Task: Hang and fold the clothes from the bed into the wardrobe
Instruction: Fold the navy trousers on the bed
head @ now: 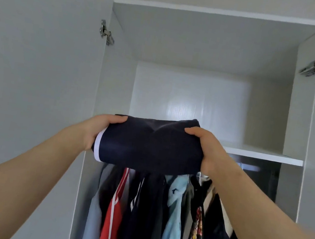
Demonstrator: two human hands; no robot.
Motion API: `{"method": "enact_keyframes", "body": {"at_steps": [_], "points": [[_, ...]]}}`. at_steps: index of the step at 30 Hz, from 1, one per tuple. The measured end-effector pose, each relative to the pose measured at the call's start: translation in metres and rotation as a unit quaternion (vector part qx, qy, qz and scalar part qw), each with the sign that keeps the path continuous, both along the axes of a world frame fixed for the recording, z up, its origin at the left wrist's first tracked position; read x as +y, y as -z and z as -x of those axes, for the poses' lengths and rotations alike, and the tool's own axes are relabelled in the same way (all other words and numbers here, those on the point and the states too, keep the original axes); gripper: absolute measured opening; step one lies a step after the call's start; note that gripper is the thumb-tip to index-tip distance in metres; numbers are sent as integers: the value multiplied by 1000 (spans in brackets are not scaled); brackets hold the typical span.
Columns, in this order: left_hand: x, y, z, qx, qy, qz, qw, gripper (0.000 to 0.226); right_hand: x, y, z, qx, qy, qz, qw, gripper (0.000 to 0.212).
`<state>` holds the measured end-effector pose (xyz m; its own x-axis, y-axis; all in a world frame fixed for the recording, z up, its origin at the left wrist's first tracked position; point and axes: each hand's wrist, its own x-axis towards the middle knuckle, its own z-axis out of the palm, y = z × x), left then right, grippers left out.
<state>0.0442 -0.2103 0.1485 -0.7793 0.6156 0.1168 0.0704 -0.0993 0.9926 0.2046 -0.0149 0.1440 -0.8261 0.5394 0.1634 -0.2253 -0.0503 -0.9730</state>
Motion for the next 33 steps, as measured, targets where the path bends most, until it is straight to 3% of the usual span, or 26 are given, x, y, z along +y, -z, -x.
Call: {"method": "enact_keyframes", "body": {"at_steps": [9, 14, 17, 20, 23, 26, 28, 31, 33], "points": [[60, -83, 104, 60, -24, -36, 997, 19, 58, -73, 108, 88, 6, -59, 994, 9], [85, -99, 157, 95, -28, -44, 994, 18, 75, -79, 160, 124, 32, -51, 990, 23], [102, -97, 198, 119, -62, -62, 989, 22, 86, -75, 199, 144, 57, -56, 986, 15], [117, -87, 237, 145, -107, -33, 983, 31, 95, -63, 238, 150, 70, -66, 984, 13], [128, -63, 271, 140, -133, 62, 979, 43, 106, -47, 275, 79, 78, -90, 990, 26], [131, -47, 285, 177, -192, 203, 944, 49, 113, -36, 294, -37, 119, -154, 980, 55], [132, -50, 287, 244, -247, 247, 905, 59, 116, -35, 300, -52, 136, -215, 966, 65], [139, -66, 272, 453, -312, 294, 782, 56, 120, -36, 304, -64, 158, -255, 952, 42], [151, -70, 249, 519, -250, 260, 775, 43, 121, -37, 304, -74, 186, -259, 945, 12]]}}
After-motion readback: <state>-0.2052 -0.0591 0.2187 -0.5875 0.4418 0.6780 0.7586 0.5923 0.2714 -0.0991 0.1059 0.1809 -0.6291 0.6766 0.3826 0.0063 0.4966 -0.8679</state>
